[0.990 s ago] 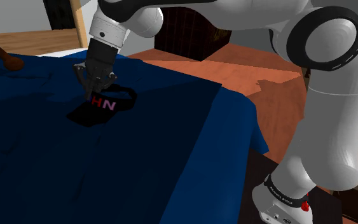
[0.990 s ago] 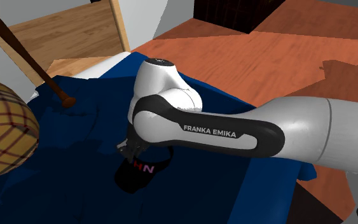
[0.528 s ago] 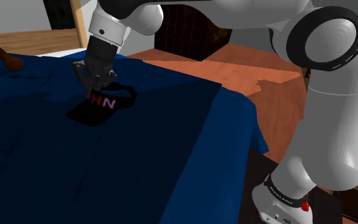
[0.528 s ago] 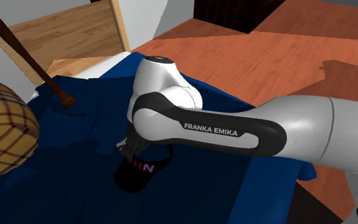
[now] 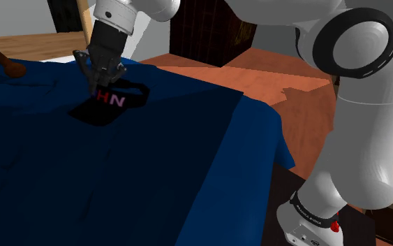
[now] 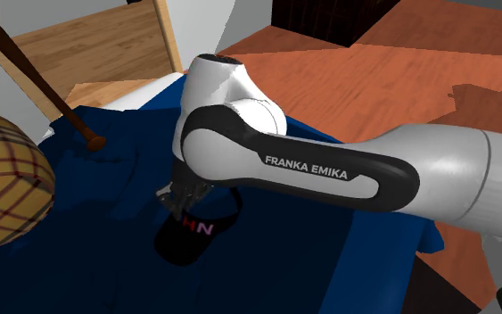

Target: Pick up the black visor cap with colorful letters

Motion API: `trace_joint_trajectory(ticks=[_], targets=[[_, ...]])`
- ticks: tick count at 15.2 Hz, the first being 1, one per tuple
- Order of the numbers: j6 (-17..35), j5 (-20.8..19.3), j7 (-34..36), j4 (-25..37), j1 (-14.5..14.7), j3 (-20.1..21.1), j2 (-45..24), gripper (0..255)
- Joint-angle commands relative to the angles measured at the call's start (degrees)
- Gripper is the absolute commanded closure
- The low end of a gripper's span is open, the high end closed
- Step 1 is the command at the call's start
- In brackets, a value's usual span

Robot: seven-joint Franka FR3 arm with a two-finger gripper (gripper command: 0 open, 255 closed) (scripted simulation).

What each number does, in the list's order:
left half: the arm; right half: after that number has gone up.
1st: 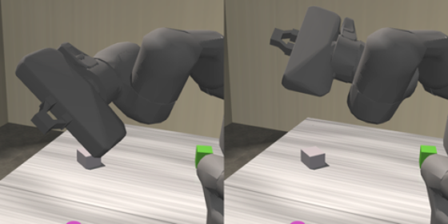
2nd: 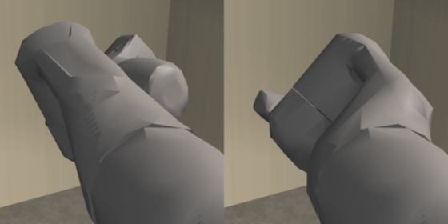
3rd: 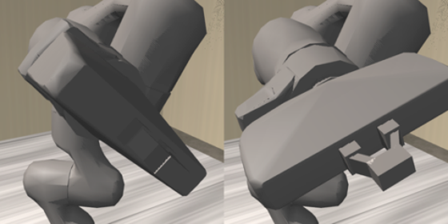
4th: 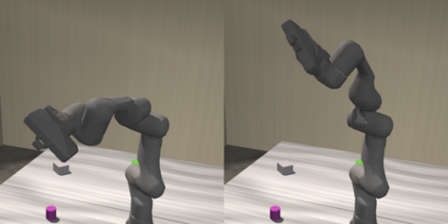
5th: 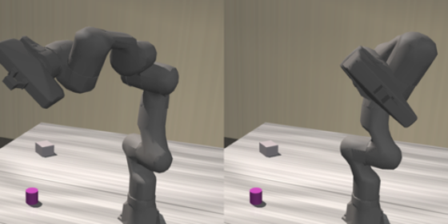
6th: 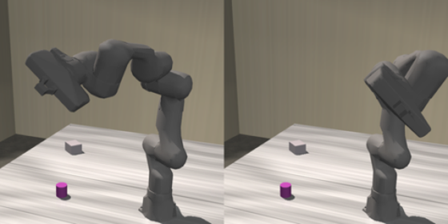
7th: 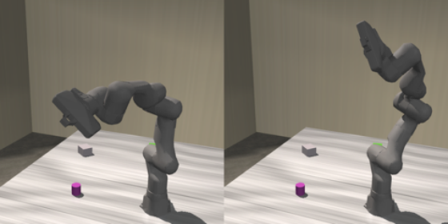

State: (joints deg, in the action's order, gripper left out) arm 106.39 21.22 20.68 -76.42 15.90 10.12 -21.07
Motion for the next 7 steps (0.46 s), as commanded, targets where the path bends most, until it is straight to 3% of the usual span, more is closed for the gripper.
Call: trace_joint_trajectory(ticks=[1, 7], targets=[[-1.59, -0.17, 0.58, 1.78, -0.03, -0.02, -0.11, 255], [-4.83, -0.59, 1.88, 6.00, 0.05, -0.02, -0.85, 255]])
